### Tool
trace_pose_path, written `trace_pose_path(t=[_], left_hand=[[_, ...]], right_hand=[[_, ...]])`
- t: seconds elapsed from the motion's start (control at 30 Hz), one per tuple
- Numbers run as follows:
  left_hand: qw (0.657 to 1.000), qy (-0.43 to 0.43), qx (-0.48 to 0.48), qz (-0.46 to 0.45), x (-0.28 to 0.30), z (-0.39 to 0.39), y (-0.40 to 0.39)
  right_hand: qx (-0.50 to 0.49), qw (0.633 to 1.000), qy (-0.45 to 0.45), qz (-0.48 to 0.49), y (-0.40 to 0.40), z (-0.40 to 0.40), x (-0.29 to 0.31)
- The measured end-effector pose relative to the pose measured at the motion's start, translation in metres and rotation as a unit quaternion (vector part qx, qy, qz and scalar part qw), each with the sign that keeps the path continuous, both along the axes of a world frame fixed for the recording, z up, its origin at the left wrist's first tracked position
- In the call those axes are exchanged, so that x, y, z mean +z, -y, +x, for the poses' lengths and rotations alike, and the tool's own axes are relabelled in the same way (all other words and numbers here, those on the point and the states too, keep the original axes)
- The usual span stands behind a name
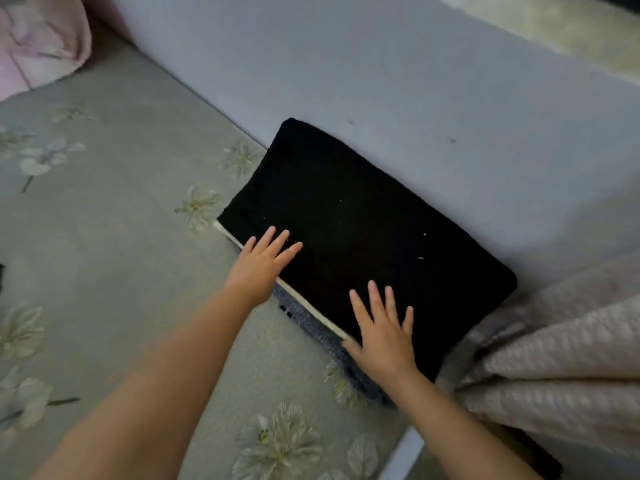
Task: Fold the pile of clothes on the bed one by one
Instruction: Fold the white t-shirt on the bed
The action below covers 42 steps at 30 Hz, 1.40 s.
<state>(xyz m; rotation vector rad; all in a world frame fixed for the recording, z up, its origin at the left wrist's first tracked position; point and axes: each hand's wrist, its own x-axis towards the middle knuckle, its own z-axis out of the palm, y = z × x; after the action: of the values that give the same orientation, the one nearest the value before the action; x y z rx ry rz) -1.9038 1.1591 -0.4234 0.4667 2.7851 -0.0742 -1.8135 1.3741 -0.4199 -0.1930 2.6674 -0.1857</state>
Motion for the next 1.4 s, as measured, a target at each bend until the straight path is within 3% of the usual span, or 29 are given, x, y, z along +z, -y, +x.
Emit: trace_pose_path(t=[0.1, 0.27, 0.43, 0.57, 0.73, 1.0, 1.23, 1.4], left_hand=[[0.996, 0.083, -0.006, 0.037, -0.041, 0.012, -0.022], [0.994, 0.091, 0.02, 0.054, -0.065, 0.012, -0.029], [0.996, 0.017, 0.04, 0.073, -0.049, 0.035, -0.017], [0.989, -0.02, 0.132, 0.069, -0.034, 0.094, 0.024], [0.959, -0.033, 0.275, 0.054, 0.003, 0.212, 0.11], [0.878, -0.113, 0.466, 0.013, 0.085, 0.486, 0.22], [0.804, -0.119, 0.582, 0.003, 0.132, 0.691, 0.263], [0.771, -0.115, 0.627, -0.01, 0.142, 0.76, 0.295]], right_hand=[[0.0, 1.0, 0.005, 0.0, -0.003, -0.005, -0.049], [0.008, 0.999, -0.029, 0.013, -0.01, -0.01, -0.085], [-0.012, 0.997, -0.071, 0.027, 0.012, -0.008, -0.066], [0.058, 0.991, -0.115, -0.046, 0.066, 0.004, -0.035], [0.18, 0.97, -0.108, -0.12, 0.175, 0.059, 0.003], [0.389, 0.879, -0.166, -0.221, 0.319, 0.264, 0.085], [0.487, 0.825, -0.151, -0.242, 0.398, 0.439, 0.136], [0.497, 0.826, -0.149, -0.22, 0.435, 0.492, 0.135]])
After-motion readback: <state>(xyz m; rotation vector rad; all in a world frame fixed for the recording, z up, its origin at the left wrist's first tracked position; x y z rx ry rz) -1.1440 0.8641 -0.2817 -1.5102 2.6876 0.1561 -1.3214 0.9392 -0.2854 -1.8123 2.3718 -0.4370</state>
